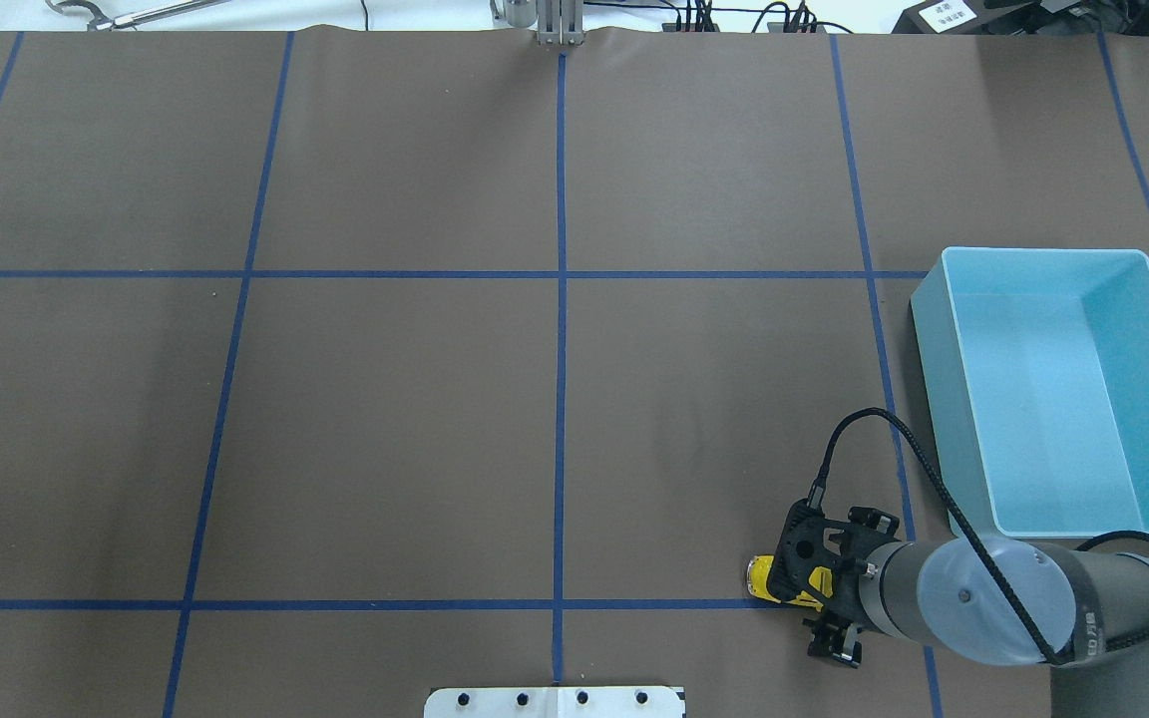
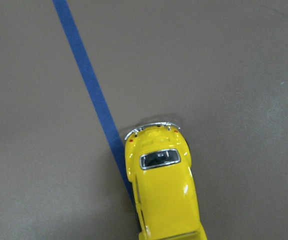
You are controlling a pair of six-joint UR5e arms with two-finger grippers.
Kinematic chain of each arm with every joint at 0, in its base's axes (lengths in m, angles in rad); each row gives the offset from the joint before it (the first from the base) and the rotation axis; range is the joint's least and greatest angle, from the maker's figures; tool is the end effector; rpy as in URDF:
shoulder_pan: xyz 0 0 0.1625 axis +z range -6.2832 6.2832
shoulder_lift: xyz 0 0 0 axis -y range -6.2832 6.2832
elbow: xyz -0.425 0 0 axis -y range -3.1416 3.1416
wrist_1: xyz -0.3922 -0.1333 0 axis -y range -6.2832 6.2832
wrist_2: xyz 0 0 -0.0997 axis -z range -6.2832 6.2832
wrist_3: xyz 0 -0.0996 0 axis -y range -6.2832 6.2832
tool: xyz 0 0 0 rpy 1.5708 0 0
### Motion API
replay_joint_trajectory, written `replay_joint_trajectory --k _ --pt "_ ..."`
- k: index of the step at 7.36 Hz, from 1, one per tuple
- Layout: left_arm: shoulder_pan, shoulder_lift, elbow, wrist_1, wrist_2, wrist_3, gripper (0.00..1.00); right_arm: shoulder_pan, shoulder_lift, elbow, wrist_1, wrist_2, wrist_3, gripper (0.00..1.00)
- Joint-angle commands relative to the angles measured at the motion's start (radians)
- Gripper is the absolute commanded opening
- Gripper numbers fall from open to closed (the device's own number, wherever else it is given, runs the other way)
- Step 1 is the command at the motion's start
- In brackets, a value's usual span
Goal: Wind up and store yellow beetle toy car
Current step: 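Lower the right gripper over the car and close on it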
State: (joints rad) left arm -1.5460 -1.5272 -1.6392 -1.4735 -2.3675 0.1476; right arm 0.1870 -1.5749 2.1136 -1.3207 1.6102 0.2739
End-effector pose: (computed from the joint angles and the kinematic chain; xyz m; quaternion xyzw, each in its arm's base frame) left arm -0.0505 -0.4693 0.6540 -0.0095 0.3890 0.0653 0.9189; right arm -0.4434 -0.2156 0.3857 0.2462 -0.2955 -0.4928 0.7805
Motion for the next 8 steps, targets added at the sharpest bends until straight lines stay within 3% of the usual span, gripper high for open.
replay_joint_trajectory --k 1,2,3,4,6,7,8 --pt "-0.025 -0.007 -0.043 0.123 0.014 0.032 1.00 0.008 0.051 -0.055 0.005 0.002 -0.001 0.94" --pt "-0.028 0.001 -0.051 0.122 0.016 0.032 1.00 0.008 0.052 -0.055 0.005 0.014 -0.001 0.89" --pt "-0.031 0.001 -0.051 0.122 0.016 0.032 1.00 0.009 0.052 -0.055 0.005 0.019 -0.001 0.77" --pt "-0.029 0.001 -0.051 0.122 0.017 0.032 1.00 0.009 0.053 -0.049 0.005 0.023 0.001 0.60" --pt "-0.029 -0.002 -0.051 0.121 0.077 0.033 1.00 0.015 0.053 -0.041 0.003 0.028 0.002 0.12" --pt "-0.029 -0.002 -0.051 0.121 0.077 0.033 1.00 0.035 0.055 -0.037 -0.003 0.034 0.002 0.01" --pt "-0.029 -0.001 -0.051 0.122 0.077 0.032 1.00 0.084 0.049 -0.015 -0.009 0.074 0.002 0.00"
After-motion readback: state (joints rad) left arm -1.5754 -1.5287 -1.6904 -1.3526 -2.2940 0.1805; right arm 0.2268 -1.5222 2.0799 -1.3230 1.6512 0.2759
